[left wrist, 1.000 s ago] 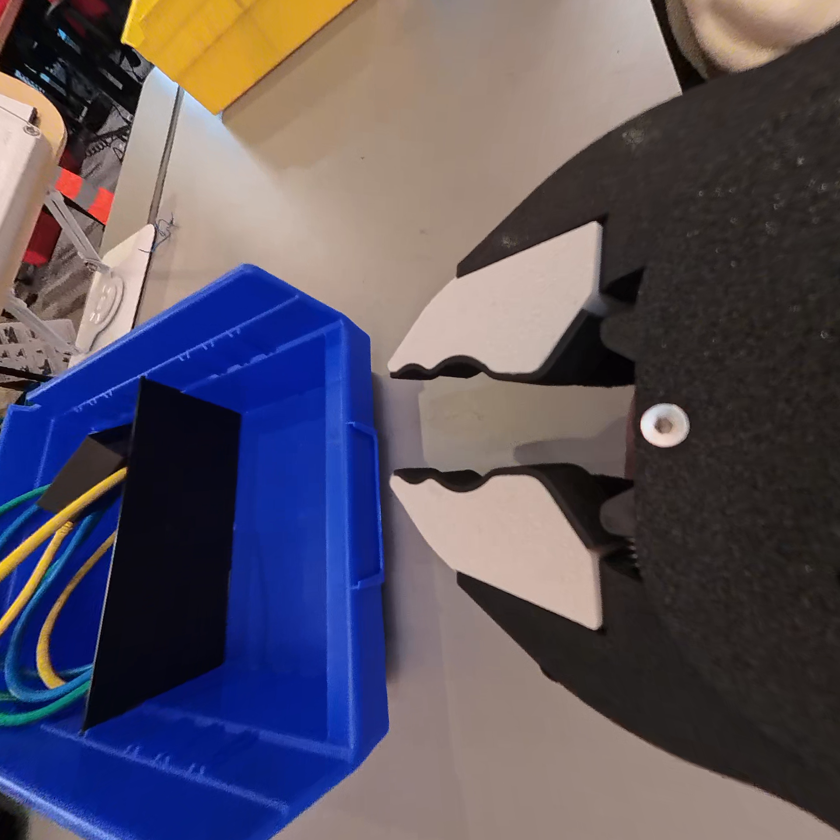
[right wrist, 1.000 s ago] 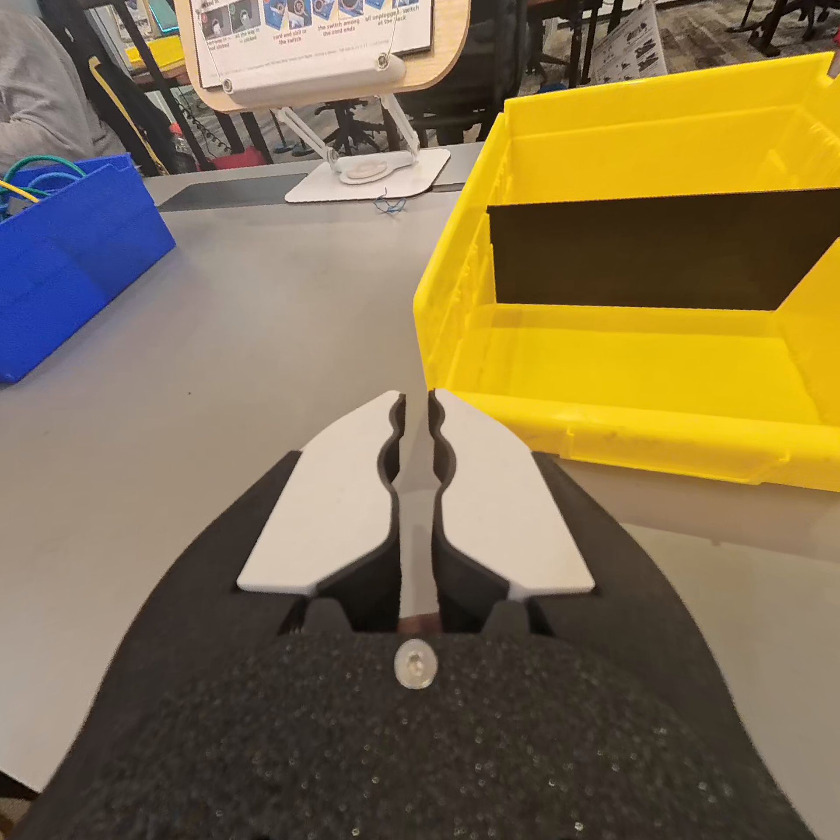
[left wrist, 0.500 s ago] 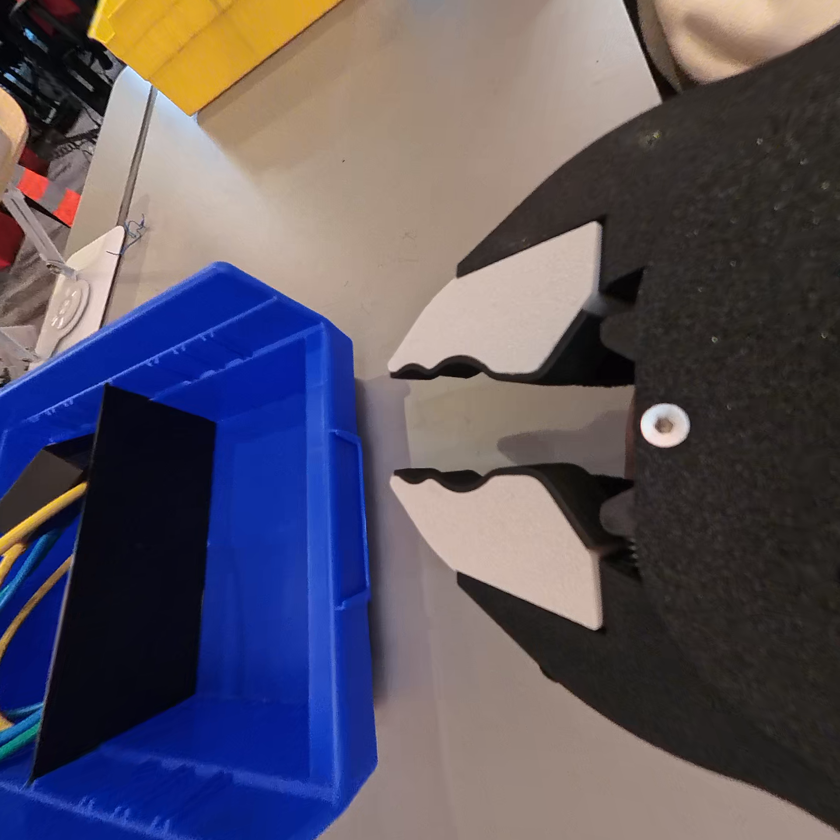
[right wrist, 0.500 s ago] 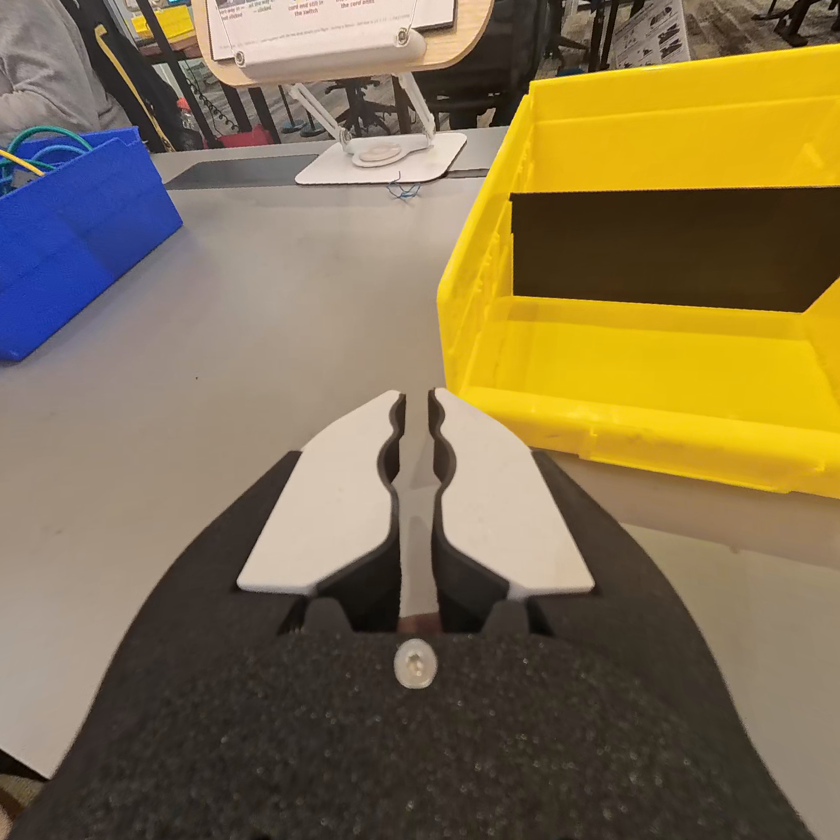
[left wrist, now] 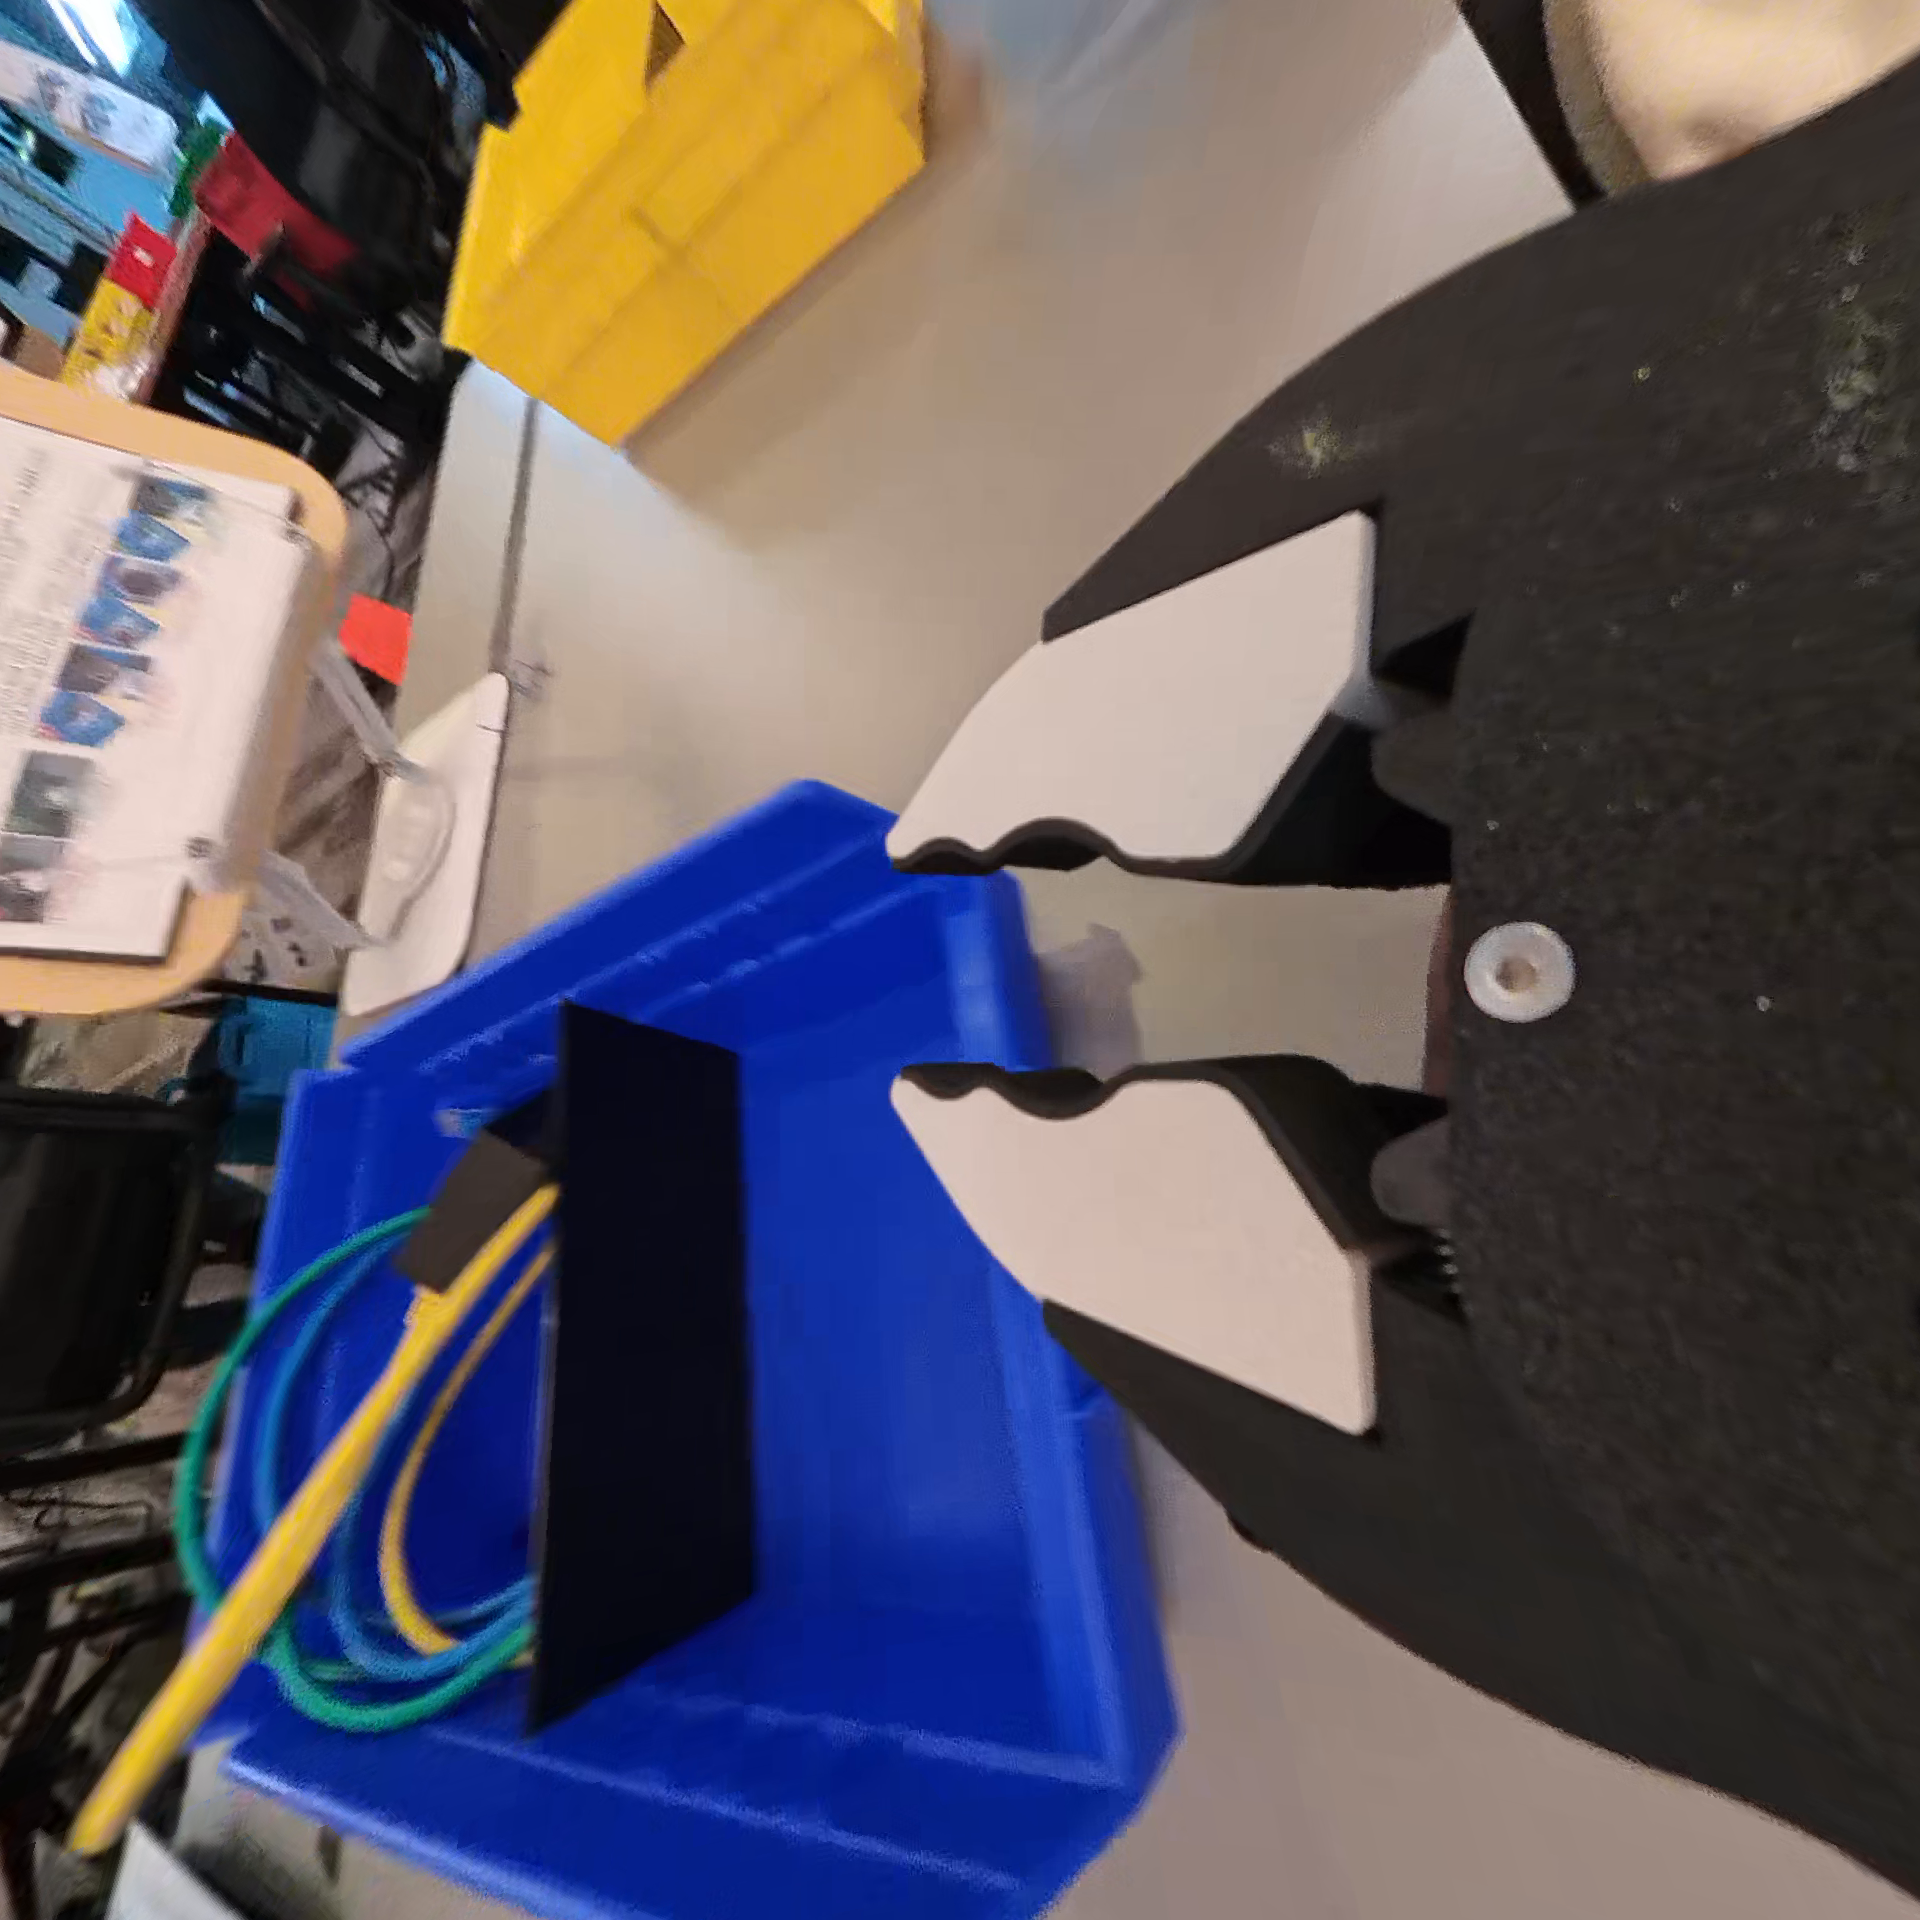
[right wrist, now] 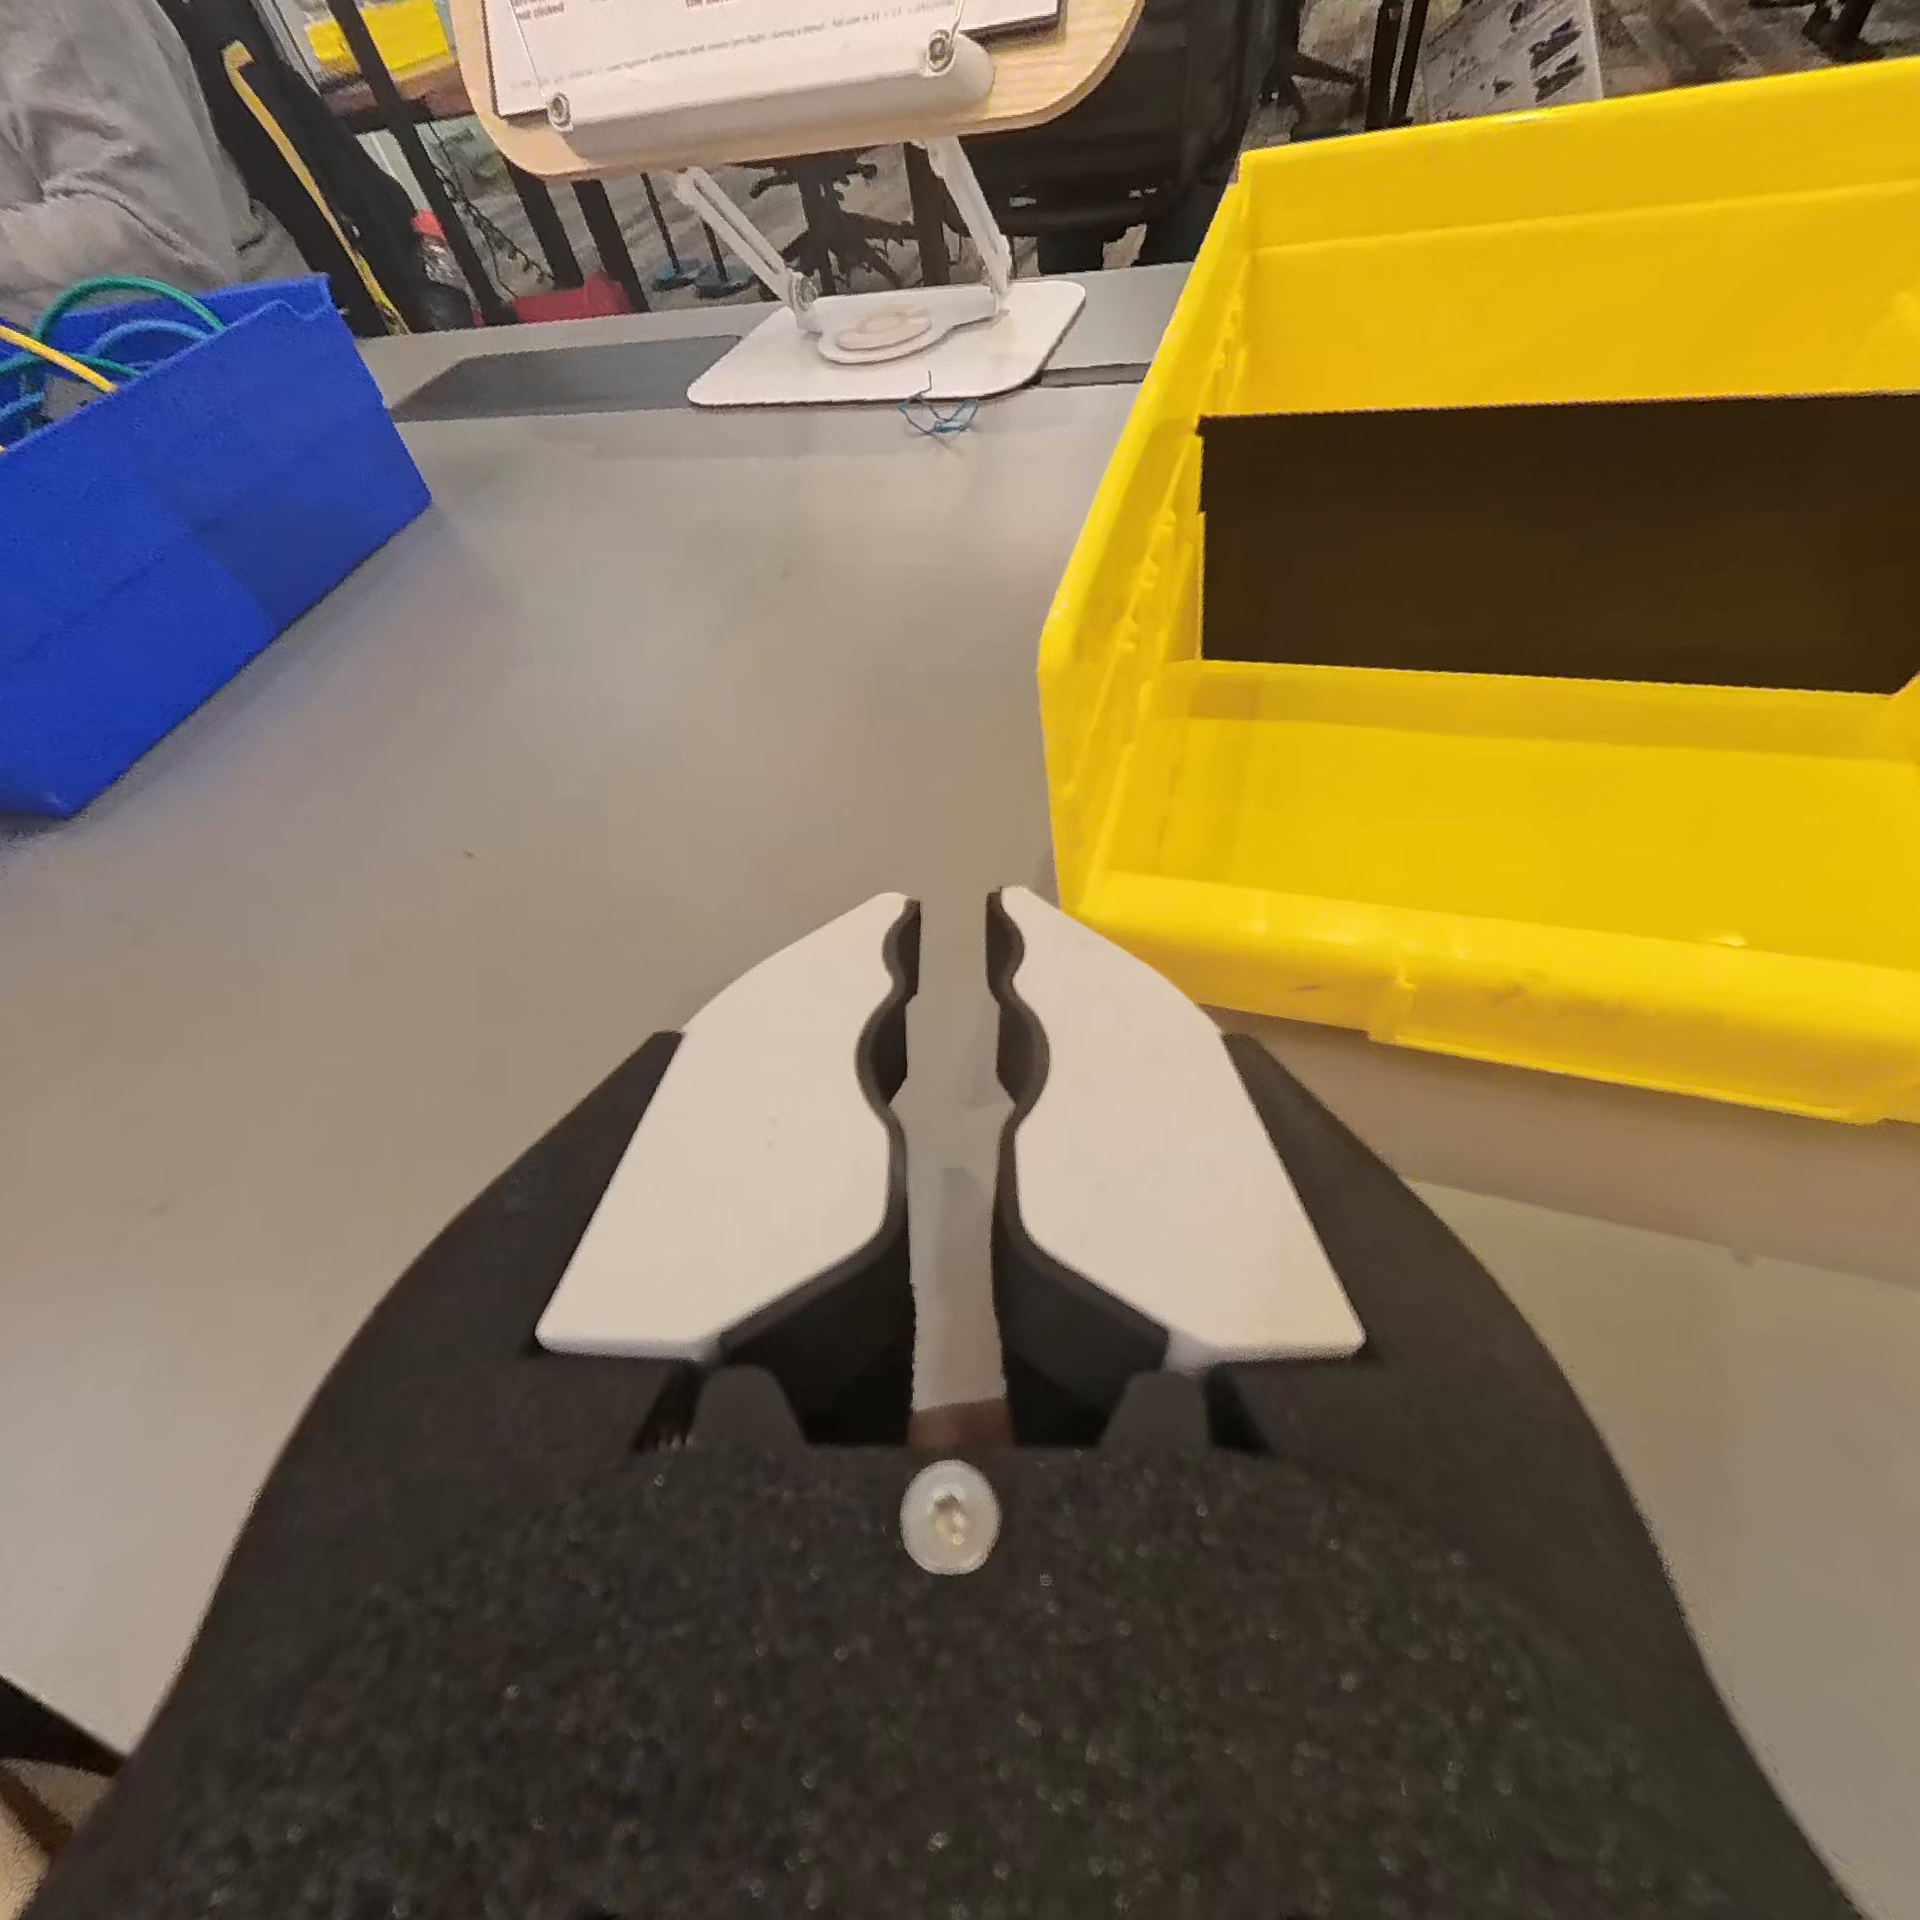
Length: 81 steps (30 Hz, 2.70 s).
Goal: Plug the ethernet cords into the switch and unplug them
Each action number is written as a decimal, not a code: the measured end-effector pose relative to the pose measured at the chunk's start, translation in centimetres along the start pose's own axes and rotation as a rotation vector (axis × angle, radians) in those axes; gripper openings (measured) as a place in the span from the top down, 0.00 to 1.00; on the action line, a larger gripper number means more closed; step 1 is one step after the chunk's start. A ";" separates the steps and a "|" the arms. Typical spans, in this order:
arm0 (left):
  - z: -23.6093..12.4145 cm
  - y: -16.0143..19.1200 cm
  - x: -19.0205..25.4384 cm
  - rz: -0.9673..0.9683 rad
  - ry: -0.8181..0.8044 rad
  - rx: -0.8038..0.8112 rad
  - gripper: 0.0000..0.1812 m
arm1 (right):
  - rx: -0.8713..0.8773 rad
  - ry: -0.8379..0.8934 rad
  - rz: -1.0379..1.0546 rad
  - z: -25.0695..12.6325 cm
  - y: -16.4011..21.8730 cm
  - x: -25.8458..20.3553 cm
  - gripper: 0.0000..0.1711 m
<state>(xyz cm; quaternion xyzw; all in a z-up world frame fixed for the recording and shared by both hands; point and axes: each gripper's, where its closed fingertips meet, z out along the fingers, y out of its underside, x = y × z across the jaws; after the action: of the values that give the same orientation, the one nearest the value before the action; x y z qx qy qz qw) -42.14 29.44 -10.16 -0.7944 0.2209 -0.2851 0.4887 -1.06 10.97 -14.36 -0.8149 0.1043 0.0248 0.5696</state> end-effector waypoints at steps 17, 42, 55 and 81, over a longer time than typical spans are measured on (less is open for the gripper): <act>17.7 -8.0 -7.5 -0.320 -0.211 -0.710 0.63 | -0.028 -0.011 -0.121 0.4 0.7 -1.4 0.90; 19.3 -5.0 -7.5 -0.171 -0.176 -0.677 0.84 | -0.062 0.038 -0.338 0.7 1.4 -2.6 0.90; 15.4 -14.2 -2.6 0.065 0.135 -0.327 0.88 | -0.056 0.019 -0.325 0.8 1.4 -2.9 0.89; 0.6 -6.5 28.9 1.268 0.693 0.068 0.89 | 0.257 -0.738 -0.413 -3.1 -10.6 -17.7 0.70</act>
<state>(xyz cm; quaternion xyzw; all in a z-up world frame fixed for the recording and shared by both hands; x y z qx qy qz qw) -19.90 14.35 2.31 -0.3617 0.7727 -0.1889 0.4862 -16.49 14.03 -0.70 -0.6777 -0.2689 0.1868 0.6584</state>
